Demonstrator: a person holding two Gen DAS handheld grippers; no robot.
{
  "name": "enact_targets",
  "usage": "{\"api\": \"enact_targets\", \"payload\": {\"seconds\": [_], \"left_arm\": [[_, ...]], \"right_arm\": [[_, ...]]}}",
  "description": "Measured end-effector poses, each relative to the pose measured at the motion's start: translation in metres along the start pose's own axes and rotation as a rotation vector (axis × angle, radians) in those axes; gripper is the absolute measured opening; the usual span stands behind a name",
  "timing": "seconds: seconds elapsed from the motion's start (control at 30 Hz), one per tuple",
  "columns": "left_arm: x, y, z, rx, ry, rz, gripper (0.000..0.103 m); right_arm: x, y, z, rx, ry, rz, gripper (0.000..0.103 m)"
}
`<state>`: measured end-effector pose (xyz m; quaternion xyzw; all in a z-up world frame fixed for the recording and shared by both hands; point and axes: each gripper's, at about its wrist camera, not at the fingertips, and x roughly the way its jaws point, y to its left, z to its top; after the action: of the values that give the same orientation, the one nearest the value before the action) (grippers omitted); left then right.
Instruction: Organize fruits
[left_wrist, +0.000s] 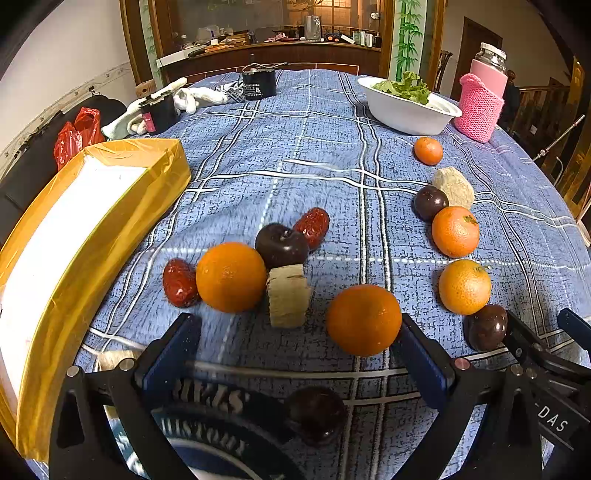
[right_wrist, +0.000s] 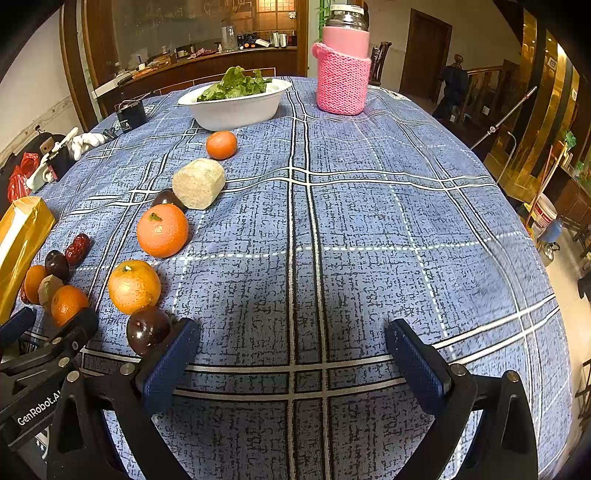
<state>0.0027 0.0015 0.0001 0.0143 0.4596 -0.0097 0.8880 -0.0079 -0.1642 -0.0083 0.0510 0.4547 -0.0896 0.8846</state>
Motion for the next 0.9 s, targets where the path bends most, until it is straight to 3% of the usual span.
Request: {"api": "enact_targets", "payload": {"seconds": [0.1,0.13,0.9], "left_arm": [[-0.0017,0.0005,-0.0021,-0.003,0.000,-0.001,0.103],[-0.0011,-0.0015,-0.0018,-0.002,0.038,-0.001,0.103],[-0.0013,-0.0031,-0.0010,-0.001,0.003,0.002,0.103]], "right_arm": [[0.0000,0.0009,0.0003,-0.002,0.001,-0.002,0.103],[-0.0001,0.0009,0.0005,-0.003,0.001,-0.003,0.103],[-0.0003,0.0024,-0.0004,-0.003,0.000,-0.003,0.103]]}}
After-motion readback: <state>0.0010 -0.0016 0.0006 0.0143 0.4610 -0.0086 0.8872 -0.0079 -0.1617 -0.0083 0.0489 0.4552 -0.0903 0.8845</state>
